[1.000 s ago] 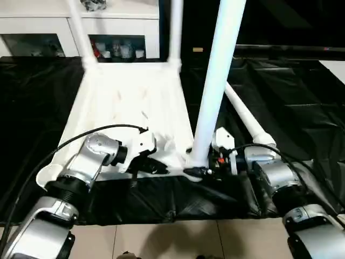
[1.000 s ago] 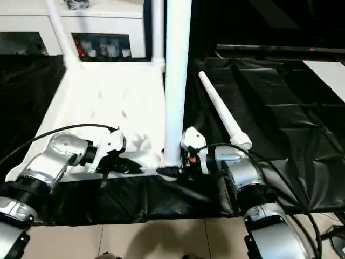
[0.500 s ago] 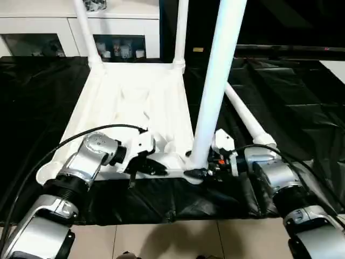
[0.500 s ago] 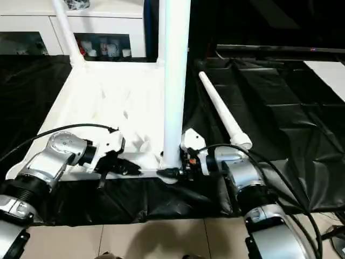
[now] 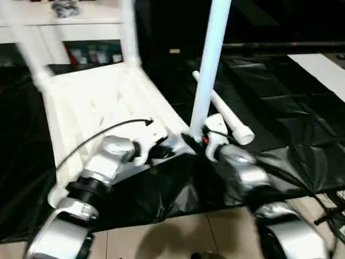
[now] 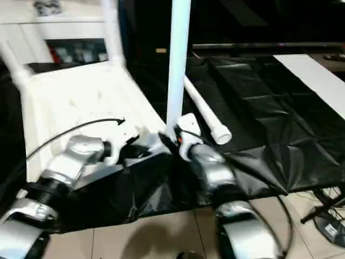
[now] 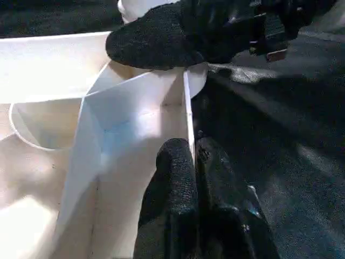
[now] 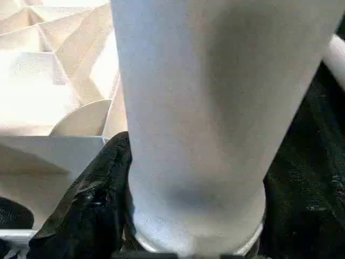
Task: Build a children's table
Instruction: Rotate leg to tighten
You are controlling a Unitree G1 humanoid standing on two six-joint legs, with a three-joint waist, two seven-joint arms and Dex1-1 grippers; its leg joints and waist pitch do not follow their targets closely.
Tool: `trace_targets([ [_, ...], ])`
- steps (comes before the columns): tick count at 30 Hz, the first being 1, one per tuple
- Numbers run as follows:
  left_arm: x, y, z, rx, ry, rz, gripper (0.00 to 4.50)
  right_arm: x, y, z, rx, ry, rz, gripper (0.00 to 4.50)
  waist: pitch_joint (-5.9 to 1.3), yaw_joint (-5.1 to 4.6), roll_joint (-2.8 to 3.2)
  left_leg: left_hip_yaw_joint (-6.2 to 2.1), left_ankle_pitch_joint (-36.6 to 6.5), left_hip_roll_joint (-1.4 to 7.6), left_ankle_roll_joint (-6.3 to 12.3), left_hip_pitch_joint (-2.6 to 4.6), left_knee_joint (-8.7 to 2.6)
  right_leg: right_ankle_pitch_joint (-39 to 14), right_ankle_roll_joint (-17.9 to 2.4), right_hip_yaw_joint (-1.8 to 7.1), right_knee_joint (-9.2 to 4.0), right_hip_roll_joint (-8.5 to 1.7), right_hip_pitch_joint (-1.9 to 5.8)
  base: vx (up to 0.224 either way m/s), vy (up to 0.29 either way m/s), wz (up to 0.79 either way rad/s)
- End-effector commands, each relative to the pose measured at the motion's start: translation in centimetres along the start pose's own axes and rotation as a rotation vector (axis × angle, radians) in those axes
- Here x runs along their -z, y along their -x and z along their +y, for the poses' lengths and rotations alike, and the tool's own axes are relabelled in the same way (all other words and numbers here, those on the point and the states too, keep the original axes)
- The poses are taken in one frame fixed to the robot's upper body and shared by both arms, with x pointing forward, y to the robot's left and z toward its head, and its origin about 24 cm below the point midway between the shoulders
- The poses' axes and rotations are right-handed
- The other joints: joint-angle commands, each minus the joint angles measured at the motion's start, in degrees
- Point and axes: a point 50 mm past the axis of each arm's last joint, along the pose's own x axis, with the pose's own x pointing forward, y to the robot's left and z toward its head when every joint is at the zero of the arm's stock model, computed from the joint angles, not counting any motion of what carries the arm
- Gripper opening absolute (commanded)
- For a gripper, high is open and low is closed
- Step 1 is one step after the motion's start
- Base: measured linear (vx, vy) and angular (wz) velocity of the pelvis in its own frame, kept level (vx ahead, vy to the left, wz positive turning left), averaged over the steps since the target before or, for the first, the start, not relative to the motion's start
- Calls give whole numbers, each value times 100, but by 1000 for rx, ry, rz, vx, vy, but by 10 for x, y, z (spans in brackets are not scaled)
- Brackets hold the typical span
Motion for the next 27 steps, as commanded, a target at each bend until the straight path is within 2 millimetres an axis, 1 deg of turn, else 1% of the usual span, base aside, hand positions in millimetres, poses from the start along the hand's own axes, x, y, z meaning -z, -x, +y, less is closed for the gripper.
trace_targets([
  [1,-24,-21,-26,147,-67,-95,0,11,-5,20,-56,7,60,343,-331,1,17,-35,-2518,34,128,23,-422,-3439,-558,141,-569,-251,173,0,0,0],
  [3,-23,-19,-23,140,-77,-86,0,8,-6,18,-57,-5,38,349,-338,18,13,-16,-2483,37,142,38,-418,-3343,-621,159,-568,-249,164,0,0,0],
  [4,-22,-17,-22,141,-87,-81,0,6,-5,15,-62,-5,30,378,-352,45,34,-5,-2414,59,158,42,-426,-3043,-757,192,-527,-246,156,0,0,0],
  [5,-21,-16,-21,143,-93,-78,0,5,-5,14,-66,-3,26,387,-352,51,32,-6,-2403,62,162,32,-432,-2952,-794,195,-509,-241,167,0,0,0],
  [6,-19,-12,-19,149,-111,-68,0,2,-2,8,-86,22,5,391,-368,57,34,-8,-2283,68,175,-9,-442,-2710,-866,210,-467,-246,213,0,0,0],
  [7,-18,-11,-19,150,-115,-68,0,1,-2,7,-90,25,3,391,-371,59,26,-5,-2242,68,195,-22,-445,-2611,-898,214,-455,-243,222,0,0,0],
  [8,-15,-7,-17,166,-119,-58,0,-1,2,2,-133,41,-11,391,-393,60,29,0,-2106,75,232,-49,-440,-2353,-985,226,-412,-246,257,0,0,0],
  [9,-14,-6,-17,176,-125,-56,0,-2,3,0,-157,44,-14,391,-417,74,29,13,-1904,80,290,-68,-424,-2027,-1092,239,-375,-244,270,0,0,0],
  [10,-13,-3,-17,198,-131,-56,0,-3,6,-1,-209,53,-13,391,-414,86,35,35,-1750,80,358,-78,-412,-1751,-1208,248,-348,-237,275,0,0,0],
  [11,-13,-3,-17,201,-132,-56,0,-3,6,-1,-216,54,-13,391,-414,86,35,35,-1750,80,358,-78,-412,-1751,-1208,248,-348,-237,275,0,0,0],
  [12,-9,4,-15,243,-155,-48,0,-4,13,-3,-344,102,-10,391,-409,107,45,53,-1711,81,418,-62,-402,-1669,-1305,246,-343,-238,277,0,0,0],
  [14,-7,7,-14,266,-166,-43,0,-3,18,-3,-424,128,-7,391,-409,135,37,49,-1643,91,474,-79,-406,-1629,-1288,245,-332,-231,309,0,0,0],
  [15,-4,13,-12,296,-186,-25,0,-3,25,-2,-534,161,4,391,-411,175,53,50,-1585,111,479,-53,-407,-1557,-1310,252,-322,-239,295,0,0,0],
  [16,-3,14,-11,304,-194,-19,0,-3,26,-2,-558,171,7,391,-416,216,58,55,-1523,123,472,-38,-408,-1437,-1364,256,-302,-235,288,0,0,0],
  [18,-1,17,-10,323,-200,-10,0,-3,30,-3,-611,184,20,391,-407,257,59,63,-1481,134,450,-44,-416,-1337,-1412,251,-276,-223,304,0,0,0],
  [20,1,21,-8,349,-205,-2,0,-3,37,-5,-711,196,47,391,-399,314,61,73,-1538,145,420,-37,-420,-1454,-1388,253,-280,-231,302,0,0,0],
  [21,2,24,-6,369,-203,8,0,-2,42,-5,-776,213,73,391,-389,354,54,84,-1599,143,393,-13,-419,-1564,-1361,256,-292,-226,284,0,0,0],
  [22,2,26,-5,387,-206,18,0,-1,46,-5,-825,223,96,391,-385,385,60,90,-1690,154,370,11,-424,-1673,-1348,263,-309,-233,269,0,0,0],
  [24,2,28,-4,403,-208,26,0,0,49,-6,-873,232,124,391,-386,423,47,82,-1701,147,351,-7,-430,-1779,-1288,263,-312,-236,289,0,0,0],
  [25,2,28,-2,405,-210,24,0,0,52,-6,-906,241,144,374,-383,449,63,83,-1715,153,324,7,-433,-1827,-1274,268,-322,-245,271,0,0,0],
  [26,1,28,-2,405,-211,24,0,0,52,-6,-910,242,147,363,-384,458,55,84,-1718,151,313,11,-430,-1840,-1263,267,-323,-240,269,0,0,0],
  [27,1,29,-2,409,-216,26,0,1,53,-6,-925,248,158,363,-379,479,48,85,-1738,149,285,20,-434,-1890,-1251,271,-332,-246,261,0,0,0],
])
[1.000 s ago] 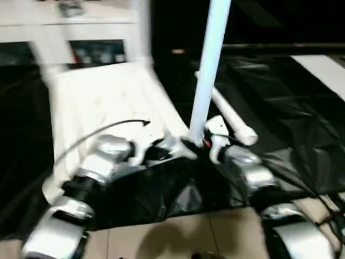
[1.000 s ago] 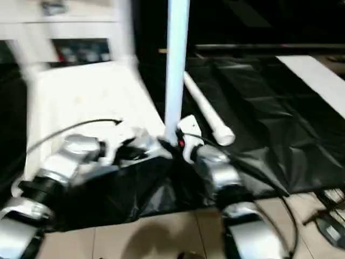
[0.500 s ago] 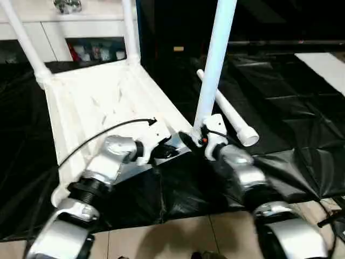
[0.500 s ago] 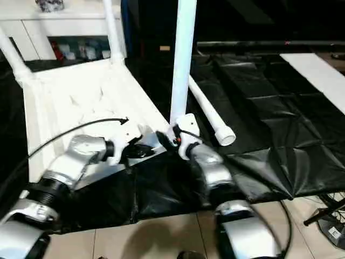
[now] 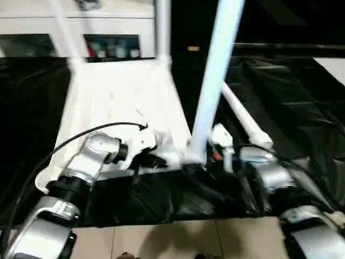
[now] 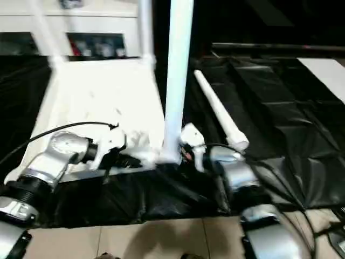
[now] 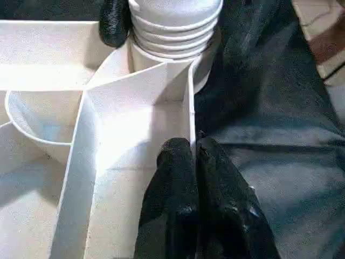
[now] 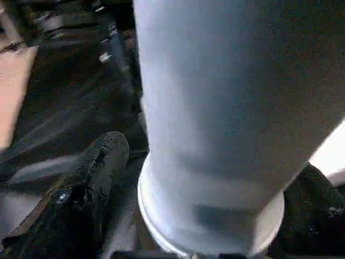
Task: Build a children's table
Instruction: Rotate leg to tighten
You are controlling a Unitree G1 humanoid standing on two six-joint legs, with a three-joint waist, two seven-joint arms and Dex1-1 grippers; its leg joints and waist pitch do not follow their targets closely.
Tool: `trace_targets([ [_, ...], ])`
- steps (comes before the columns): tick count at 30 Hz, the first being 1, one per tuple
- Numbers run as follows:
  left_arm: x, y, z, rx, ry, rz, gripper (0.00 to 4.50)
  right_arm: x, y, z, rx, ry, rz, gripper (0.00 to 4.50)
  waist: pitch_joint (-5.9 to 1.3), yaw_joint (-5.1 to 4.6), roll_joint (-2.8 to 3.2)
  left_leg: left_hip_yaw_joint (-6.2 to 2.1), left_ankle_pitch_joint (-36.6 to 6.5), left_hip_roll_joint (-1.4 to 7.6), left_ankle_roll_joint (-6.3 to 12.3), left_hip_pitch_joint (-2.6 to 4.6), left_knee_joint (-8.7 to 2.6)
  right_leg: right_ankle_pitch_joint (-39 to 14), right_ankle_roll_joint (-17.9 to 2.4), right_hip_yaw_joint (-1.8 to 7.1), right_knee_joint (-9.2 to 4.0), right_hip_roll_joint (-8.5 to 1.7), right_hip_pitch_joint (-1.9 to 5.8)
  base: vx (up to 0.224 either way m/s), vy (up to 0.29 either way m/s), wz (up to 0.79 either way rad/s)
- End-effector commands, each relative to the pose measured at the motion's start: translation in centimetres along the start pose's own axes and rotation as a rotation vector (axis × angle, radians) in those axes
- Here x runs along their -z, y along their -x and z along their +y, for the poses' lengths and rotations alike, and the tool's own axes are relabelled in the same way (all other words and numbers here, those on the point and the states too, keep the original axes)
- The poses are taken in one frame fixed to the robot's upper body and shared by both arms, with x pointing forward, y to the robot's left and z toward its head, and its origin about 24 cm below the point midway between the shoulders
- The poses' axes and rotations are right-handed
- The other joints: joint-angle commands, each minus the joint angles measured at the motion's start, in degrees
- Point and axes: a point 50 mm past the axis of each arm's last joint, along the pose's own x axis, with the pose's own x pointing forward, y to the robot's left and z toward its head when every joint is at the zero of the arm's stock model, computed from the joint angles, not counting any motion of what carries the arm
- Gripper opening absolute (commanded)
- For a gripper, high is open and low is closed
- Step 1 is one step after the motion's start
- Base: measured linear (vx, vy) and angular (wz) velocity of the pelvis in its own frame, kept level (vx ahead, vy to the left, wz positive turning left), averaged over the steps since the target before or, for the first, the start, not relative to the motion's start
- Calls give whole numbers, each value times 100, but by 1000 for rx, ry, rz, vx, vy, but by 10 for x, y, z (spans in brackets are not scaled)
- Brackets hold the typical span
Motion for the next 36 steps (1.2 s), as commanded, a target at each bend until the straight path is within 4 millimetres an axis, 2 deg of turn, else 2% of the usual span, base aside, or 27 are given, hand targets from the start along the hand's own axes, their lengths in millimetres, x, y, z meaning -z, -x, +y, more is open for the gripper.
trace_targets([
  [1,-10,-8,1,50,-53,7,0,0,-10,9,-105,17,31,342,-384,-16,40,41,-1755,136,252,90,-428,-1966,-1203,252,-363,-259,298,0,0,0],
  [2,-10,-8,1,55,-56,9,0,0,-10,9,-110,22,37,342,-387,-16,36,37,-1754,137,236,84,-427,-1973,-1191,252,-356,-262,305,0,0,0],
  [3,-11,-7,1,63,-60,10,0,0,-10,10,-120,25,38,332,-389,-13,56,29,-1742,131,220,76,-431,-1999,-1171,249,-356,-264,312,0,0,0],
  [4,-10,-7,1,69,-61,11,0,-1,-11,10,-127,24,35,324,-395,-17,44,33,-1705,125,223,74,-427,-1965,-1163,248,-364,-260,312,0,0,0],
  [9,-9,-6,1,84,-61,16,0,-3,-11,12,-150,20,30,285,-409,-13,46,32,-1563,128,253,58,-421,-1701,-1242,244,-325,-254,333,0,0,0],
  [15,-7,-6,1,92,-55,16,0,-3,-10,13,-154,-1,15,272,-411,-1,46,33,-1553,130,255,63,-419,-1700,-1241,244,-326,-257,336,0,0,0],
  [17,-7,-6,1,71,-47,8,0,-2,-12,12,-102,-20,-4,272,-406,-3,45,33,-1592,129,238,64,-420,-1794,-1223,240,-336,-260,331,0,0,0],
  [19,-6,-10,6,-8,-15,9,0,0,-16,4,49,-55,-25,271,-386,-19,43,26,-1668,126,168,69,-433,-2002,-1152,245,-354,-266,312,0,0,0],
  [20,-6,-10,6,-8,-15,9,0,0,-16,4,49,-55,-25,270,-386,-19,43,26,-1668,126,168,69,-433,-2002,-1152,245,-354,-266,312,0,0,0],
  [21,-8,-16,9,-80,9,4,0,3,-21,-4,211,-84,-36,270,-361,-73,30,5,-1834,117,48,87,-444,-2396,-1029,242,-385,-281,287,0,0,0],
  [22,-9,-17,10,-93,13,2,0,3,-22,-6,249,-88,-40,270,-342,-108,32,-11,-2052,81,4,115,-437,-2850,-886,208,-457,-277,275,0,0,0],
  [23,-13,-24,11,-137,33,-15,0,5,-26,-11,371,-115,-46,270,-337,-125,21,-19,-2113,75,-19,112,-433,-3046,-797,199,-475,-286,276,0,0,0],
  [24,-16,-30,11,-160,47,-31,0,6,-30,-14,441,-149,-64,270,-311,-178,28,-35,-2249,69,-67,142,-436,-3378,-691,184,-522,-293,234,0,0,0],
  [25,-17,-31,11,-164,50,-35,0,6,-31,-14,454,-157,-68,270,-306,-237,18,-65,-2411,35,-77,157,-410,-3738,-523,122,-587,-290,242,0,0,0],
  [26,-22,-40,11,-187,65,-53,0,6,-37,-16,532,-224,-97,270,-312,-272,2,-76,-2401,30,-64,118,-416,-3805,-449,111,-596,-294,279,0,0,0],
  [27,-28,-50,10,-208,70,-70,0,5,-48,-16,593,-276,-114,269,-313,-314,16,-97,-2406,27,-43,93,-427,-3854,-375,93,-617,-293,281,0,0,0],
  [28,-29,-51,10,-213,71,-72,0,4,-50,-16,599,-282,-116,269,-319,-383,14,-100,-2478,23,-46,120,-416,-3830,-381,84,-635,-281,241,0,0,0],
  [30,-34,-58,10,-236,71,-82,0,2,-59,-15,633,-267,-101,269,-328,-429,12,-109,-2516,17,-18,113,-417,-3768,-394,70,-636,-271,253,0,0,0],
  [31,-37,-63,10,-242,67,-87,0,2,-64,-15,675,-256,-73,269,-336,-462,10,-95,-2535,16,58,116,-409,-3638,-458,82,-638,-268,229,0,0,0],
  [34,-39,-68,9,-238,44,-75,0,-3,-70,-15,704,-226,-88,269,-331,-496,10,-86,-2573,12,116,107,-410,-3619,-484,88,-641,-267,216,0,0,0],
  [35,-39,-68,9,-236,35,-67,0,-4,-70,-15,705,-215,-90,325,-333,-502,8,-83,-2577,10,126,109,-409,-3607,-486,90,-640,-262,215,0,0,0],
  [36,-38,-67,8,-231,34,-60,0,-5,-68,-16,712,-220,-106,325,-329,-496,8,-81,-2583,15,147,110,-413,-3571,-499,99,-638,-261,212,0,0,0],
])
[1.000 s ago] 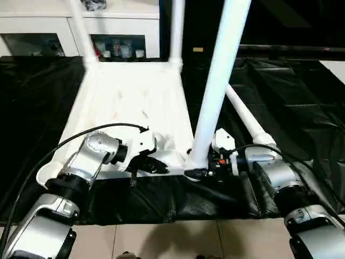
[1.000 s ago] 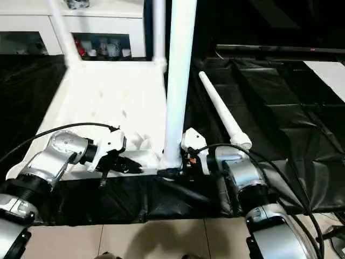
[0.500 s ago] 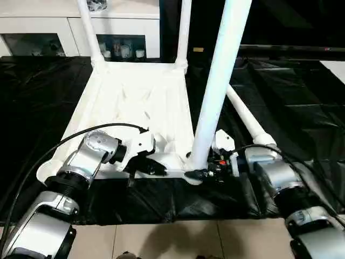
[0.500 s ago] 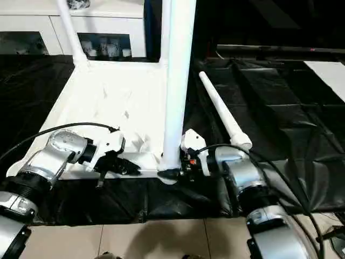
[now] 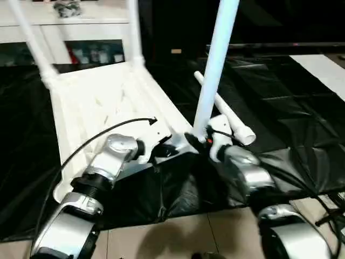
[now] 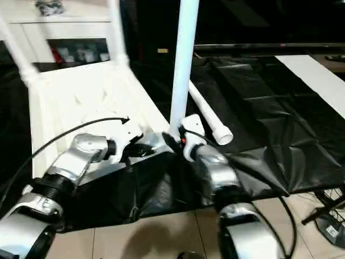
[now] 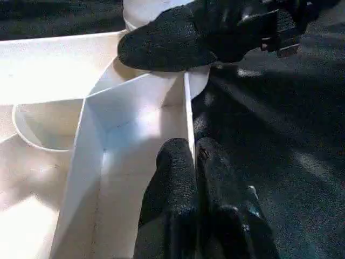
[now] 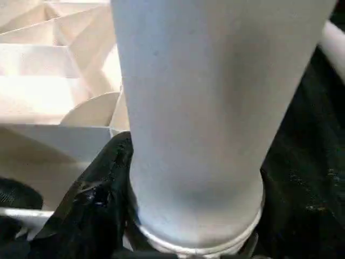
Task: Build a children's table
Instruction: Rotate leg to tighten
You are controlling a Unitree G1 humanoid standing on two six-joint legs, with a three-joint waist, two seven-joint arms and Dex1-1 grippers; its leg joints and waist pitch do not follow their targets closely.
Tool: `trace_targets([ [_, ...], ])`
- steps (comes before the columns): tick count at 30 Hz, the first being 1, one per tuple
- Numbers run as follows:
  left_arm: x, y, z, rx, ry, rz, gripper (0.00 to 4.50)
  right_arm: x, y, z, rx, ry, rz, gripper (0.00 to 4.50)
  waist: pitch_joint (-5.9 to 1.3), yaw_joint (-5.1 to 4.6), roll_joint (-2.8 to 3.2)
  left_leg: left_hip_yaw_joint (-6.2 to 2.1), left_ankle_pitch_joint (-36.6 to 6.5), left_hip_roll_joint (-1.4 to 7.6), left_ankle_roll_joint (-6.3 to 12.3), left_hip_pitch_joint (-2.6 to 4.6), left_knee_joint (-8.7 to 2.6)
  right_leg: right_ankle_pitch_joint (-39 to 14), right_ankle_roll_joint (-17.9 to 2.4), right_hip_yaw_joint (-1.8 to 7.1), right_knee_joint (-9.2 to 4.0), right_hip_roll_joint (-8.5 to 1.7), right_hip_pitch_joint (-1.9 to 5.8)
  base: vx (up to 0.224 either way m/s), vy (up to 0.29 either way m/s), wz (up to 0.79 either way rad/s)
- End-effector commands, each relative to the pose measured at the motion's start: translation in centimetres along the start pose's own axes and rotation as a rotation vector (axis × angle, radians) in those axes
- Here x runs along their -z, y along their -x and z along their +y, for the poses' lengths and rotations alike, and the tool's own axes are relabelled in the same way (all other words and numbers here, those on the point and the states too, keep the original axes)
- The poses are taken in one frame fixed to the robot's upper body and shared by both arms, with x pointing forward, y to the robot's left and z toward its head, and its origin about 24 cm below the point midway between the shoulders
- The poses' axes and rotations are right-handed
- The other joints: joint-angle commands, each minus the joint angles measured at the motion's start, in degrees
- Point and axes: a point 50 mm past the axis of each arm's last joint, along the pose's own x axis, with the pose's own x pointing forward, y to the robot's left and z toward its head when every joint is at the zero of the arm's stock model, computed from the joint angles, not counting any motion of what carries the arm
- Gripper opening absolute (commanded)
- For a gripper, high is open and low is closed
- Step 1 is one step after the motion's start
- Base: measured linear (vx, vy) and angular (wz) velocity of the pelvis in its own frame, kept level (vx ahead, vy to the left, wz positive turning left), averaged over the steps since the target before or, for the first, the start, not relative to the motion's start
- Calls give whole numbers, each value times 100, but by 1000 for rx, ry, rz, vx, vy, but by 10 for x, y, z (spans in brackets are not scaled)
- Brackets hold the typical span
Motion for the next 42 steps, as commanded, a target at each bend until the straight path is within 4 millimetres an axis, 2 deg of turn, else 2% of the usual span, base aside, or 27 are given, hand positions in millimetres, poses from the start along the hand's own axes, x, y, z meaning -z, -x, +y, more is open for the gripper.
trace_targets([
  [1,-21,-22,-22,125,-85,-42,0,0,-12,28,-101,19,21,339,-322,-6,15,-36,-2598,34,154,44,-425,-3531,-559,124,-575,-253,154,0,0,0],
  [5,-17,-16,-18,122,-92,-24,0,-5,-9,20,-134,31,-1,370,-343,15,21,-25,-2519,58,169,37,-439,-3187,-721,164,-527,-253,168,0,0,0],
  [8,-13,-10,-16,136,-100,-18,0,-9,-5,14,-195,58,-17,389,-369,40,7,-3,-2263,81,236,-13,-450,-2581,-957,207,-440,-249,217,0,0,0],
  [11,-11,-4,-15,174,-111,-42,0,-11,0,11,-280,59,-25,389,-414,75,1,32,-1823,87,389,-55,-423,-1884,-1215,243,-350,-256,273,0,0,0],
  [13,-9,2,-14,210,-90,-59,0,-11,9,10,-427,92,-21,389,-416,121,-11,66,-1497,87,539,-83,-391,-1462,-1367,259,-290,-256,288,0,0,0],
  [16,-4,9,-12,246,-107,-47,0,-8,19,8,-565,130,15,389,-417,215,-7,76,-1339,101,607,-69,-386,-1474,-1356,251,-285,-255,300,0,0,0],
  [18,-2,12,-13,270,-127,-44,0,-7,24,8,-625,151,34,389,-407,278,7,84,-1278,131,553,-60,-401,-1466,-1361,241,-272,-239,301,0,0,0],
  [22,2,20,-13,337,-146,-26,0,-5,33,9,-760,193,74,389,-393,350,13,96,-1456,147,436,-28,-418,-1660,-1321,251,-280,-239,276,0,0,0],
  [23,3,22,-13,348,-153,-18,0,-4,35,9,-787,205,88,373,-394,363,-17,98,-1513,148,415,-20,-421,-1735,-1297,252,-286,-241,271,0,0,0],
  [24,5,25,-12,364,-160,-11,0,-3,37,9,-823,214,108,363,-391,383,1,91,-1525,151,392,-14,-425,-1780,-1285,255,-285,-248,267,0,0,0],
  [27,7,29,-10,388,-171,5,0,-3,40,10,-875,232,129,346,-379,408,-5,86,-1585,153,330,-11,-438,-1937,-1231,260,-295,-254,259,0,0,0],
  [36,10,36,-8,441,-181,30,0,-7,43,16,-967,242,142,282,-396,468,2,85,-1456,147,270,-15,-435,-1831,-1199,267,-277,-256,268,0,0,0],
  [42,9,34,-7,416,-163,23,0,-9,39,15,-899,198,95,276,-397,467,4,85,-1468,149,253,-13,-433,-1825,-1212,267,-275,-262,270,0,0,0],
])
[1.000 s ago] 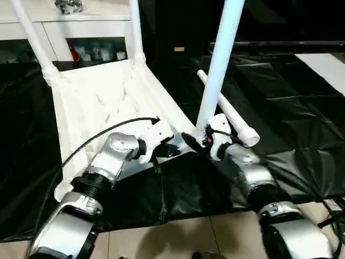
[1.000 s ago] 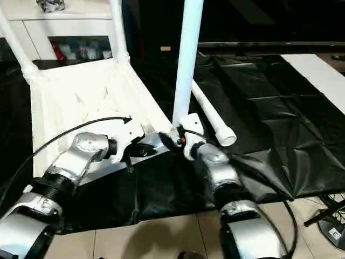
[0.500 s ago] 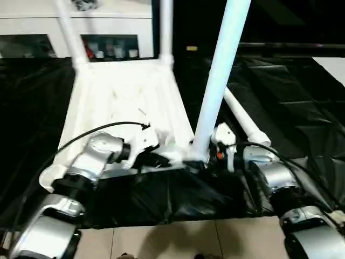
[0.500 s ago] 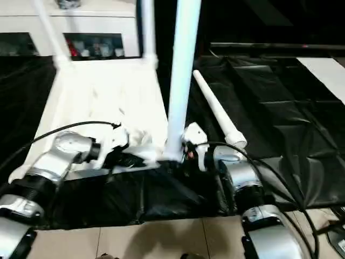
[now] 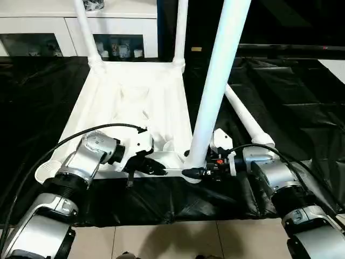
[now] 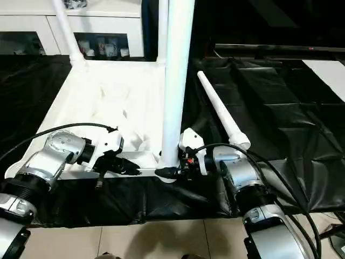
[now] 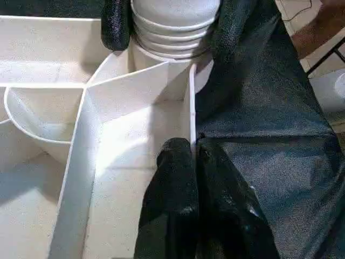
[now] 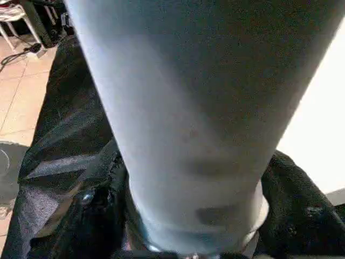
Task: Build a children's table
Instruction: Rotate leg to tighten
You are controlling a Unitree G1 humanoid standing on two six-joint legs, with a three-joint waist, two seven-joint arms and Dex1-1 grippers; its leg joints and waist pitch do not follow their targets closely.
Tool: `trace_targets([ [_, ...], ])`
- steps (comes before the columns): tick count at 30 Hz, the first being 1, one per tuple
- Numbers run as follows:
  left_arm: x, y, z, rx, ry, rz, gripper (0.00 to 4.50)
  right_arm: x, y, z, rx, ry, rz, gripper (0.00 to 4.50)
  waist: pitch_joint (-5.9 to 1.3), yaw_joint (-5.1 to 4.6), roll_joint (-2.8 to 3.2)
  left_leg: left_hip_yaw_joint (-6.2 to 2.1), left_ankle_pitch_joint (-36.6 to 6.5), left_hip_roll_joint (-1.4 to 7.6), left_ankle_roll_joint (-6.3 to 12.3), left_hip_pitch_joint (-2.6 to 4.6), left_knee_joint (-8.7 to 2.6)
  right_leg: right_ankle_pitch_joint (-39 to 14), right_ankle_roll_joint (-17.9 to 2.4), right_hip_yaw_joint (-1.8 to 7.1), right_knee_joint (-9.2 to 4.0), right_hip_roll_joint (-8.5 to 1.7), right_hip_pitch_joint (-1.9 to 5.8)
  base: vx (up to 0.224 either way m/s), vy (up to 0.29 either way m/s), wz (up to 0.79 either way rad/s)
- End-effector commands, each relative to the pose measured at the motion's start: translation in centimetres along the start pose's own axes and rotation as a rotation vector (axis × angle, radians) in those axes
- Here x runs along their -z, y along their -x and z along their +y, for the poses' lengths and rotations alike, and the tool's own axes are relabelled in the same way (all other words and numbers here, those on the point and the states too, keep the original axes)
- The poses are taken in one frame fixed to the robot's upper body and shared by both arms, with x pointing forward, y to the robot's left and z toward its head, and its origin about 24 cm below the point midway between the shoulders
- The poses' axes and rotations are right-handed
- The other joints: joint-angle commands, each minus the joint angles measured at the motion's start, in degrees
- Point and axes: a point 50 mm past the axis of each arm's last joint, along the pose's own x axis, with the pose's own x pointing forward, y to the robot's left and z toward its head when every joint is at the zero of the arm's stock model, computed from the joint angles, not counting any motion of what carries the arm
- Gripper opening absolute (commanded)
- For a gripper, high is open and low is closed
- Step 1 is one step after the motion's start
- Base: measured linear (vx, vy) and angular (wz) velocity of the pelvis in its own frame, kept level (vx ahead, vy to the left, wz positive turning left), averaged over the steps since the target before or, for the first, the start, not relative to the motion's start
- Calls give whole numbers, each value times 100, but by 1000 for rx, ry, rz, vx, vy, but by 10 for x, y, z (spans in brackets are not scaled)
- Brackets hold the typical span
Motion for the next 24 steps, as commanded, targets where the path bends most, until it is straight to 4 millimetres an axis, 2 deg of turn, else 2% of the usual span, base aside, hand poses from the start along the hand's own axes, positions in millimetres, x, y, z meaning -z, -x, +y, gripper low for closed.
trace_targets([
  [1,-9,-15,3,-14,-8,-9,0,-7,-17,3,6,-8,-60,276,-395,-10,2,42,-1473,125,254,57,-405,-1856,-1180,253,-335,-268,329,0,0,0],
  [2,-9,-17,7,-73,17,-16,0,-7,-18,-3,109,-33,-86,276,-389,-20,10,40,-1480,127,221,57,-411,-1891,-1163,259,-339,-270,319,0,0,0],
  [3,-10,-19,9,-108,30,-26,0,-6,-19,-6,169,-49,-91,275,-369,-52,11,30,-1611,113,137,72,-419,-2126,-1114,257,-368,-277,298,0,0,0],
  [4,-11,-21,12,-145,43,-33,0,-3,-20,-10,246,-70,-78,275,-376,-65,0,9,-1706,99,78,78,-419,-2358,-1027,242,-388,-281,311,0,0,0],
  [6,-16,-28,17,-224,59,-40,0,2,-24,-18,410,-99,-68,275,-329,-115,6,0,-1915,86,12,103,-430,-2764,-901,231,-451,-277,263,0,0,0],
  [7,-19,-30,18,-249,68,-47,0,4,-25,-20,469,-113,-62,274,-332,-141,-3,-9,-1975,77,-17,98,-422,-2913,-840,221,-458,-283,273,0,0,0],
  [8,-20,-32,19,-263,73,-52,0,5,-25,-21,503,-121,-58,274,-335,-186,-18,-25,-2025,62,-35,92,-423,-3122,-733,208,-481,-287,280,0,0,0],
  [9,-30,-44,20,-301,88,-79,0,7,-31,-24,621,-158,-66,274,-336,-229,-39,-34,-2021,48,-13,73,-416,-3267,-642,194,-501,-290,289,0,0,0],
  [11,-34,-50,20,-318,92,-88,0,8,-34,-25,674,-181,-64,274,-344,-276,-21,-41,-2034,41,6,75,-410,-3323,-582,185,-534,-284,276,0,0,0],
  [12,-40,-59,19,-344,98,-101,0,11,-41,-27,761,-206,-39,274,-348,-303,-32,-35,-2017,35,43,76,-405,-3237,-616,190,-535,-278,259,0,0,0],
  [14,-45,-68,17,-346,93,-111,0,9,-49,-27,806,-235,-40,274,-351,-355,-14,-31,-2029,26,69,64,-402,-3120,-678,189,-529,-259,256,0,0,0],
  [15,-46,-70,17,-343,91,-113,0,7,-51,-27,818,-233,-43,274,-364,-359,-24,-25,-2026,12,118,63,-391,-3091,-680,185,-531,-256,263,0,0,0],
  [16,-48,-74,15,-335,85,-114,0,4,-55,-28,843,-226,-51,274,-364,-362,-14,-14,-2023,22,160,73,-387,-3018,-704,196,-536,-259,239,0,0,0],
  [18,-49,-76,15,-328,70,-104,0,0,-56,-29,868,-216,-75,274,-375,-362,2,-14,-1967,23,176,56,-397,-2824,-754,198,-507,-248,261,0,0,0],
  [19,-49,-76,14,-327,68,-103,0,-1,-56,-29,869,-217,-80,309,-378,-365,-2,-12,-1961,31,183,50,-401,-2752,-771,204,-502,-253,261,0,0,0],
  [21,-47,-73,14,-320,63,-96,0,-3,-55,-30,857,-223,-104,346,-383,-371,3,-7,-1929,39,218,42,-403,-2508,-875,213,-470,-248,279,0,0,0],
  [24,-43,-67,16,-321,56,-76,0,-2,-48,-32,833,-205,-108,353,-387,-365,11,0,-1912,53,252,41,-403,-2304,-990,221,-449,-246,286,0,0,0],
])
